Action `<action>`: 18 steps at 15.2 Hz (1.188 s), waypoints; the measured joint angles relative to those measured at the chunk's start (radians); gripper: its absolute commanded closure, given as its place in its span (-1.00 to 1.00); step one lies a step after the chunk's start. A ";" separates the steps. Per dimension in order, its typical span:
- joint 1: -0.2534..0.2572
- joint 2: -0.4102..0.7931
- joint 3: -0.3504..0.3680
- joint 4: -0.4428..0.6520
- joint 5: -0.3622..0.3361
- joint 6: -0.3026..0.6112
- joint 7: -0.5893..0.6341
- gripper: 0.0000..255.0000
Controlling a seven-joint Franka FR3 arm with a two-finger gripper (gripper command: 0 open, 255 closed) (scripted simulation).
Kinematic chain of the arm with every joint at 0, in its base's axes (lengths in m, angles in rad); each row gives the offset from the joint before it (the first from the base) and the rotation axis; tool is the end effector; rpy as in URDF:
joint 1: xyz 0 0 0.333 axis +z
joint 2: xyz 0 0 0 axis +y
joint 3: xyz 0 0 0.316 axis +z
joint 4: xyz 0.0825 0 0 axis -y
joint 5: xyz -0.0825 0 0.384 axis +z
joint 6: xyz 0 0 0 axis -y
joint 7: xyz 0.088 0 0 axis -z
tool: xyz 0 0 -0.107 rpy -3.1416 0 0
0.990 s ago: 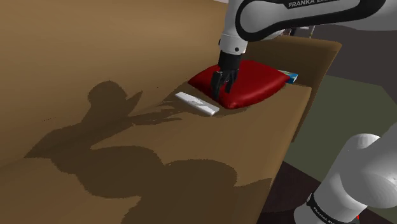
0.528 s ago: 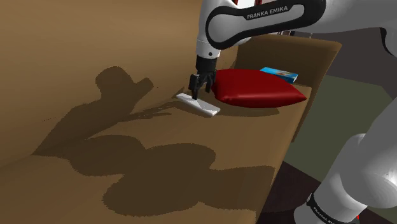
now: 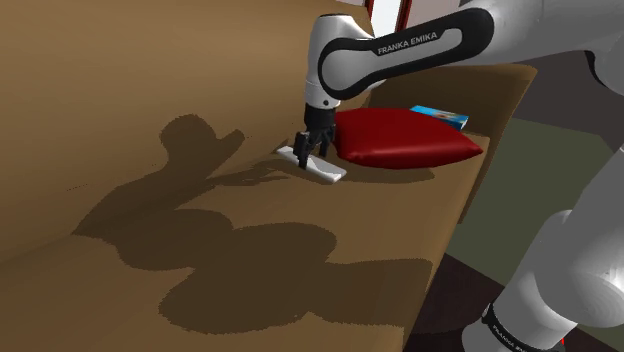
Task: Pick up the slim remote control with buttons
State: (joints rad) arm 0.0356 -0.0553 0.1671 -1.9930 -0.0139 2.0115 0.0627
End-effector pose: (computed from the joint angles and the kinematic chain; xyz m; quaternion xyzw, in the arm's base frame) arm 0.5374 0.1110 0.4917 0.9966 0.0727 0.0376 0.0061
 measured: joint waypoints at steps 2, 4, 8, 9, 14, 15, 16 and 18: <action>0.000 0.002 0.000 -0.004 -0.001 0.007 0.000 1.00; 0.000 0.003 0.000 -0.005 -0.001 0.009 0.001 1.00; 0.000 0.002 0.000 -0.006 0.000 0.010 0.001 1.00; 0.000 0.002 0.000 -0.006 0.000 0.010 0.001 1.00; -0.001 -0.001 -0.001 0.016 0.000 -0.018 -0.001 1.00; 0.000 -0.002 0.000 0.028 0.000 -0.031 0.001 1.00; 0.000 -0.005 0.000 0.038 0.001 -0.045 0.000 1.00; -0.001 -0.010 -0.002 0.060 0.002 -0.071 -0.003 1.00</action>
State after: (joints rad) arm 0.0344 -0.0648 0.1655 -1.9326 -0.0117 1.9407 0.0593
